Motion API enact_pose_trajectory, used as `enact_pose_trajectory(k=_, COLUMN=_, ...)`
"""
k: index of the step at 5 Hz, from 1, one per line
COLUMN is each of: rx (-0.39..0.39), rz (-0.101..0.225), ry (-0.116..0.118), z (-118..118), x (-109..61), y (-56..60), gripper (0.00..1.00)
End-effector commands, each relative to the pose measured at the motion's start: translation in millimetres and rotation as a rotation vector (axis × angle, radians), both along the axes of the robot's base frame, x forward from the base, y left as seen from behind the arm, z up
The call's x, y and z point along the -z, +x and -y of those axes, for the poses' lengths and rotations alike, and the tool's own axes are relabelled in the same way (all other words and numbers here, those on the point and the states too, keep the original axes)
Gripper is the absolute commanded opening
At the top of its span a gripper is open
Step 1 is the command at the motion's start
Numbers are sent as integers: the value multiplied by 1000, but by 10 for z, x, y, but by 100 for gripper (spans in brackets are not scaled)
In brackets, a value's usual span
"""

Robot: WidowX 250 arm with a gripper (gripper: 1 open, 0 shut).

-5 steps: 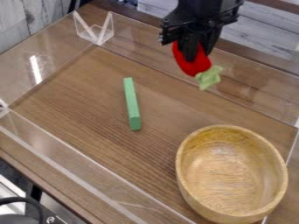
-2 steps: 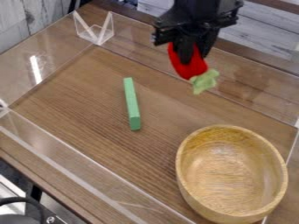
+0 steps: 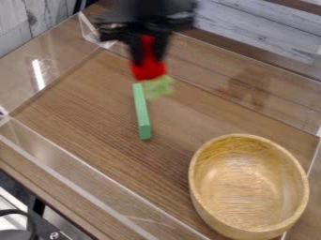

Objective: Move the red object to the left side of the table

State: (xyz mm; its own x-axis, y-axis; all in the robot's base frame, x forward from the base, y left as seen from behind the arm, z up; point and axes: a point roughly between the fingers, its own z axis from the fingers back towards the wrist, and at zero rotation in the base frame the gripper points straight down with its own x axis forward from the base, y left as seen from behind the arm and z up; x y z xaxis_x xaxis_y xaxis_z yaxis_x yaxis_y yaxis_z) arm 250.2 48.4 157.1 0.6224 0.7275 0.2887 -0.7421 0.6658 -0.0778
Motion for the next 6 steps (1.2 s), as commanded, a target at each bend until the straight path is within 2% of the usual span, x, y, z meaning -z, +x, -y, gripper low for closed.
enact_pose_trajectory(k=1, rx=93, rz=31, ry=29, z=-315, x=-31, y=-72, gripper=0)
enact_pose_trajectory(k=3, rx=331, rz=22, ry=57, z=-661, x=60, y=-143, gripper=0)
enact_pose_trajectory(k=4, rx=400, rz=13, ry=71, z=-851, x=146, y=-160, gripper=0)
enact_pose_trajectory(k=6, rx=509, rz=-3, ry=85, z=-1177, x=374, y=-194, gripper=0)
